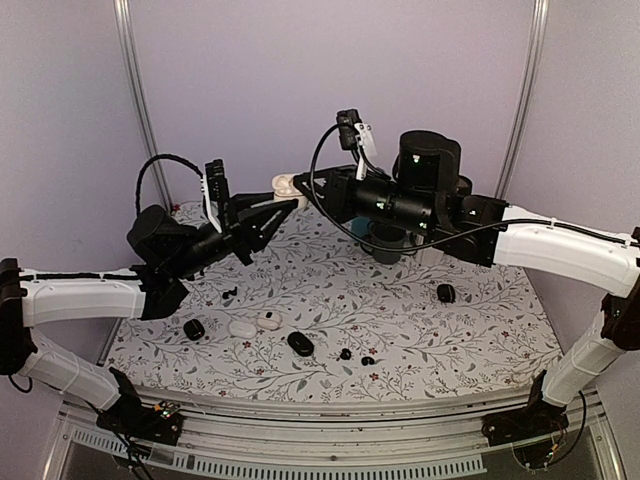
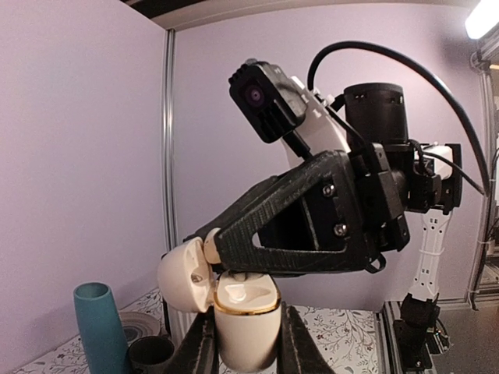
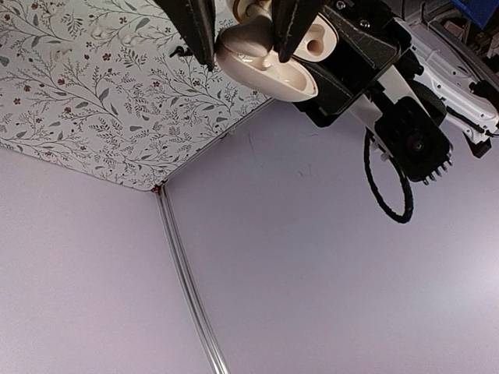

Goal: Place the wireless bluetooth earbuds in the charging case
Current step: Insert the right earbud into the right side groove of the charging case, then adjust the right earbud in the right side groove of the charging case.

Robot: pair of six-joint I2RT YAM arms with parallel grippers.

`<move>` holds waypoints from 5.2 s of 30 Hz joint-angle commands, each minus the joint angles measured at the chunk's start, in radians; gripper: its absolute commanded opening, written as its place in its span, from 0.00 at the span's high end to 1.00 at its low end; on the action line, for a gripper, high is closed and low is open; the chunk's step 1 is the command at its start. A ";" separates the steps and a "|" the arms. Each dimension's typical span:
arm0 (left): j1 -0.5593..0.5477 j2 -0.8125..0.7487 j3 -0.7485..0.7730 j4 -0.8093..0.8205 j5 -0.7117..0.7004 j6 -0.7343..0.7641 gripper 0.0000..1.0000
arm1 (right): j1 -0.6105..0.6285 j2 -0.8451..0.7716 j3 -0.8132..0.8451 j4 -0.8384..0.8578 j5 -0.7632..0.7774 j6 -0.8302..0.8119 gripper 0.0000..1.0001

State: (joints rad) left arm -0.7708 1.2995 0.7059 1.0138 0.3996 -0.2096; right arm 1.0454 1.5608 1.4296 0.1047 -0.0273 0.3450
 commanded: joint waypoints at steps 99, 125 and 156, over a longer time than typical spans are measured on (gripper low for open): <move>0.000 -0.020 0.038 -0.052 0.106 -0.043 1.00 | -0.111 -0.083 -0.024 -0.049 -0.425 0.068 0.58; 0.002 0.007 0.077 -0.097 0.149 -0.054 1.00 | -0.111 -0.044 0.025 -0.100 -0.488 0.011 0.57; 0.021 0.012 0.098 -0.132 0.202 -0.087 1.00 | -0.110 -0.139 0.029 -0.176 -0.230 -0.045 0.50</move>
State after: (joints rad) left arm -0.7551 1.3197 0.7868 0.8665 0.5919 -0.3004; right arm 0.9356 1.4799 1.4689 -0.0830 -0.3752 0.2775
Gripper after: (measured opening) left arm 0.214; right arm 0.502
